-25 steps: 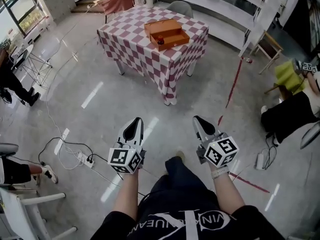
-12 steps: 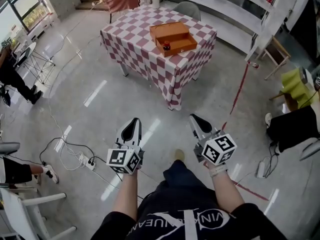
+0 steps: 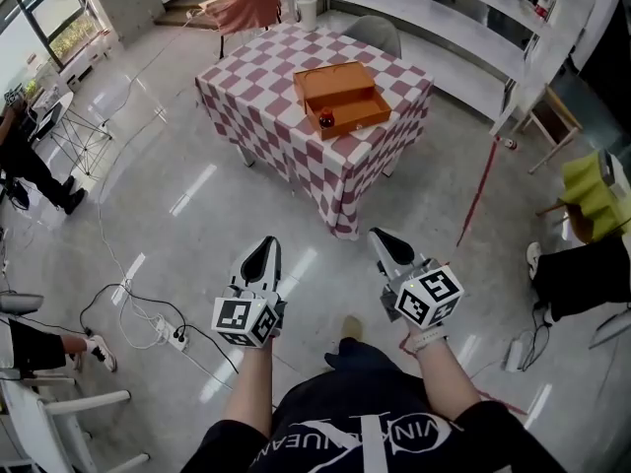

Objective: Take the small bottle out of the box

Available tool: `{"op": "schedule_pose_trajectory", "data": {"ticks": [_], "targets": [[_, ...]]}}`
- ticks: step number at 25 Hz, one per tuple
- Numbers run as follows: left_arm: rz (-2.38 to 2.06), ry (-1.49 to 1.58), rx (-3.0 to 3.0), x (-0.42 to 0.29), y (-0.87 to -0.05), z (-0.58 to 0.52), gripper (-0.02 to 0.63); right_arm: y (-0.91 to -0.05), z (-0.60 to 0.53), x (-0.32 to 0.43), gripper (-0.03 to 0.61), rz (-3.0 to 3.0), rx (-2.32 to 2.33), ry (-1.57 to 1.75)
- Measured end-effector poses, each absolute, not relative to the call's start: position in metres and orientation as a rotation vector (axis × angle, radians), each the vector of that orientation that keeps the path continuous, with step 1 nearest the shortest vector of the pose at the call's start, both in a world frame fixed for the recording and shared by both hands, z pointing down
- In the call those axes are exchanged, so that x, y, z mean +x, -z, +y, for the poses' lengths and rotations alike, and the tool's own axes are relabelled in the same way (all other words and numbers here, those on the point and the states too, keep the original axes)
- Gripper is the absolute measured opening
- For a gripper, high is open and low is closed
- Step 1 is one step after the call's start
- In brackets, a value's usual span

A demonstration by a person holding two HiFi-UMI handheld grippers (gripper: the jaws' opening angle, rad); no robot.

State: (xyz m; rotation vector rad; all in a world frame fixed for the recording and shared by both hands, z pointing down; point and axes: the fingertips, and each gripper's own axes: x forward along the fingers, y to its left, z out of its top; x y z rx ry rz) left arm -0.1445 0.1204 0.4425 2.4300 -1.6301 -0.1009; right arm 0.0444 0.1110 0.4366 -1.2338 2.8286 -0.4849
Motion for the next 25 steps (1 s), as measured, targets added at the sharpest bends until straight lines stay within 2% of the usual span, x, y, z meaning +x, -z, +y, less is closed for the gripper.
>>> {"op": "schedule_pose_trajectory", "data": {"ticks": [25], "targets": [[-1.695, 0.087, 2.381, -0.102, -0.450, 0.033, 0.020, -0.448, 0.015, 0.083, 0.006, 2.888, -1.152, 0.477]]}}
